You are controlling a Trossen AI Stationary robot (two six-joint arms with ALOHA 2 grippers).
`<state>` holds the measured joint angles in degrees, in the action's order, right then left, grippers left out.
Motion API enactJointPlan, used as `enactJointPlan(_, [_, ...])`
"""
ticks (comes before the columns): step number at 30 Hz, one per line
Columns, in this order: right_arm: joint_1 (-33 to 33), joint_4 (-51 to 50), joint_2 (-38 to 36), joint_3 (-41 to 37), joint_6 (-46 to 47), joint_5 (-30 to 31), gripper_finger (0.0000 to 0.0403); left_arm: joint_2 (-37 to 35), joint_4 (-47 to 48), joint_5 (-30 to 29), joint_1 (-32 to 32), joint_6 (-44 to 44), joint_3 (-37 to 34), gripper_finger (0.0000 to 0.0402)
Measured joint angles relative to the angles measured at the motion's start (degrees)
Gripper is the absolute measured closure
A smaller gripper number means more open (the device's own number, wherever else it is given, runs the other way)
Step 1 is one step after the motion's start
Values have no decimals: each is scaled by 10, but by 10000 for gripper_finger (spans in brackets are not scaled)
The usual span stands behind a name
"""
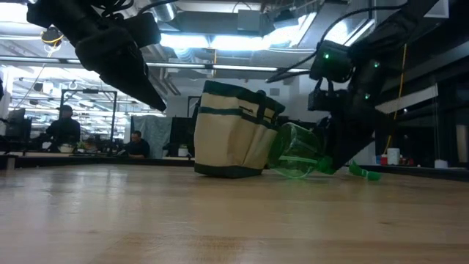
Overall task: Pick & Place Garden tools in Gardening bag
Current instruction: Put the green spray bottle into the light brown gardening bag
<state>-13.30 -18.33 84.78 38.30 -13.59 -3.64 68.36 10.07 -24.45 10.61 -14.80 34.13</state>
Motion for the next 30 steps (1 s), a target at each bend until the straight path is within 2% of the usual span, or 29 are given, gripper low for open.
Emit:
enactJointPlan(9, [0, 43, 29, 0, 0, 0, 189, 0, 0, 0, 0, 0, 0, 277])
enactJointPlan(12, [0, 39, 34, 0, 1, -9, 216, 0, 0, 0, 0, 0, 0, 277])
enactJointPlan(16, [1, 40, 34, 0, 1, -37, 274, 0, 0, 0, 0, 0, 0, 277])
enactJointPlan(26, [16, -19, 30, 11, 0, -51, 276, 0, 0, 1, 0, 0, 0, 277])
enactJointPlan(30, [19, -59, 23, 25, -21, -107, 276, 0, 0, 1, 0, 0, 0, 277])
